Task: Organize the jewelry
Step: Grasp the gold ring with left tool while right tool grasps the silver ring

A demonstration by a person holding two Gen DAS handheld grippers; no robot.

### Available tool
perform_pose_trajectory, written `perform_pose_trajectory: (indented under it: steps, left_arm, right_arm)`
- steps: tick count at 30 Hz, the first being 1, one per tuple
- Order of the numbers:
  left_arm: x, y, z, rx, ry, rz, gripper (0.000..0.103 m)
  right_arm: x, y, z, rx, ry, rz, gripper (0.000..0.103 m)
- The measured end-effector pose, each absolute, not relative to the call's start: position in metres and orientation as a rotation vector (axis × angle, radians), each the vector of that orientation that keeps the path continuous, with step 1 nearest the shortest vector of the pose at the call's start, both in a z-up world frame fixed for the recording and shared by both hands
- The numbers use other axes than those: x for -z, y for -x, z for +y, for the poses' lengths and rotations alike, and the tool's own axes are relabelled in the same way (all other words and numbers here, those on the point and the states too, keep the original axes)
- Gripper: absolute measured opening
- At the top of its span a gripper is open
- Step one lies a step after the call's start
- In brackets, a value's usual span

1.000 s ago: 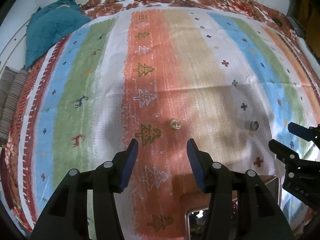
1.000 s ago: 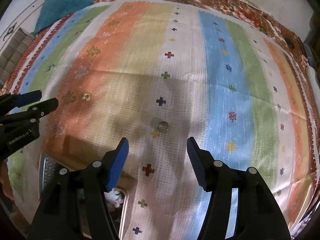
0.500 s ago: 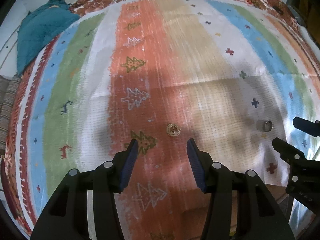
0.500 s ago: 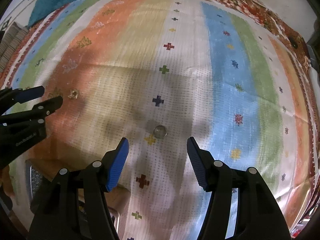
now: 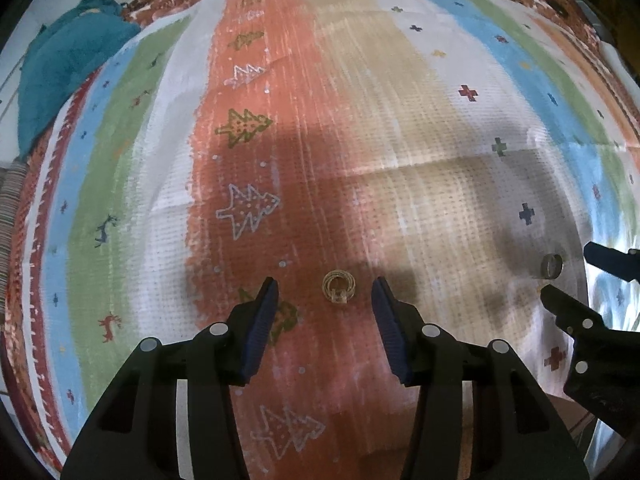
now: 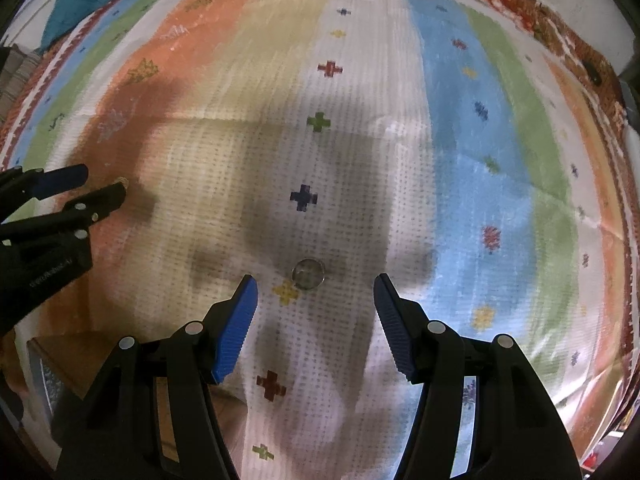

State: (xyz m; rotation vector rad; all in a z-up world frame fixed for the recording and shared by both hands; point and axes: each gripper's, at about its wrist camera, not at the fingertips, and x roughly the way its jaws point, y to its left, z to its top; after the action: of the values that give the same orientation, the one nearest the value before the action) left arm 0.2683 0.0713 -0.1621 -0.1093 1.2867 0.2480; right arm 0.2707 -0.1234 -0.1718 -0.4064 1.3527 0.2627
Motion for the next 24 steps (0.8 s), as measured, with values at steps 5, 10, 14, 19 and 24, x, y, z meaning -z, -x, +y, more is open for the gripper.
perform_pose_trajectory:
  steps: [5,10,14,19,24]
  left_arm:
    - [0.172,-0.275,0.075,-0.242,0.109,1.306,0.042]
    - [0.174,-0.281,0.077,-0.223,0.117,1.316,0.034]
    - [0.175,-0.284,0.081,-0.229,0.118,1.325,0.019]
    - [0.175,-0.283,0.082,-0.231,0.109,1.318,0.016]
    - [0.172,-0.279,0.081,-0.233,0.116,1.314,0.016]
  right_arm:
    - [0.178,-0.272,-0.122,-0.269,0.414,1.370,0.051]
    - [0.183,-0.274,-0.120,-0.267,0.426,1.373,0.046]
    - [0.183,-0.278,-0.121,-0.263,0.417,1.381,0.028]
    - [0.183,-0.280,-0.124,-0.274,0.430,1.369,0.020]
    - [0.180,-0.279,-0.126,-0.284,0.405,1.365,0.019]
